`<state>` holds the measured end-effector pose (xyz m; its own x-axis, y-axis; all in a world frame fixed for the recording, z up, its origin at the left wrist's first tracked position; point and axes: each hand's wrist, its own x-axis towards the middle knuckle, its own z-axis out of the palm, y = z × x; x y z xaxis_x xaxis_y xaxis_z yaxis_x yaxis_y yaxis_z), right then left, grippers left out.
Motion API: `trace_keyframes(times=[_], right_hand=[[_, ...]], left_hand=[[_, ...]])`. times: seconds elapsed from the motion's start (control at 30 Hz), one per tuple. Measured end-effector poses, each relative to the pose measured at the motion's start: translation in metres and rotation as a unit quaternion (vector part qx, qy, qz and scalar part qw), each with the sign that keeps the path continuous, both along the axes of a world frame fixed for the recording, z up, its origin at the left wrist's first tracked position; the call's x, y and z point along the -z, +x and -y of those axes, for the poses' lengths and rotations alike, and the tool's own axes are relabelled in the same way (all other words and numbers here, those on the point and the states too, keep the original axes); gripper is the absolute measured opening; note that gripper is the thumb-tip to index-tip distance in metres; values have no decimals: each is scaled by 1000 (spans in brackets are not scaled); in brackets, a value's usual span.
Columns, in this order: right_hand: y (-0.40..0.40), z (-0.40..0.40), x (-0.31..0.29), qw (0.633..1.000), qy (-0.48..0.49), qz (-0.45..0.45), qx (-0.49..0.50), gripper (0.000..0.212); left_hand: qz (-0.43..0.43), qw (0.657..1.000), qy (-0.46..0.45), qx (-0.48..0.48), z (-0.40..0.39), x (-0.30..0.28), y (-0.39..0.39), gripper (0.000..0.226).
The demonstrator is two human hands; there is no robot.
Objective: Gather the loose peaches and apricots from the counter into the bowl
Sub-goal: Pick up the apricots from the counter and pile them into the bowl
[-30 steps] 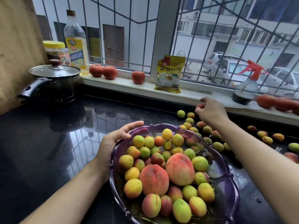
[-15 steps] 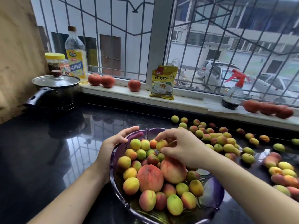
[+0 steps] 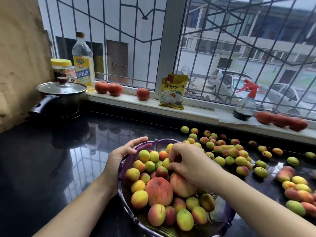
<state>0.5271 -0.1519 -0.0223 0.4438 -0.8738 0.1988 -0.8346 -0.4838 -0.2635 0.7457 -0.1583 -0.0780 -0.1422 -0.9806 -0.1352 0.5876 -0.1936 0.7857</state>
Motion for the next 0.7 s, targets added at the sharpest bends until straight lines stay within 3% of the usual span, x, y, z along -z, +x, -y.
trace_keyframes(times=[0.17,0.3,0.4,0.47,0.57,0.7], right_hand=[[-8,3,-3,999,-16,42,-3,14],[-60,23,-12,973,-92,165,130,15],[-109,44,4,960,-51,9,274,19],[-125,46,24,949,-13,-76,307,21],[-128,42,46,952,-34,-69,297,22],[-124,46,61,952,-20,24,305,25]], left_hand=[[1,1000,-12,14,1,3,0,59],[10,1000,-17,15,3,2,-1,60],[14,999,-19,22,4,2,0,60],[12,1000,-19,21,5,2,0,60],[13,1000,-19,20,4,2,-1,60],[3,1000,-4,18,5,3,0,60]])
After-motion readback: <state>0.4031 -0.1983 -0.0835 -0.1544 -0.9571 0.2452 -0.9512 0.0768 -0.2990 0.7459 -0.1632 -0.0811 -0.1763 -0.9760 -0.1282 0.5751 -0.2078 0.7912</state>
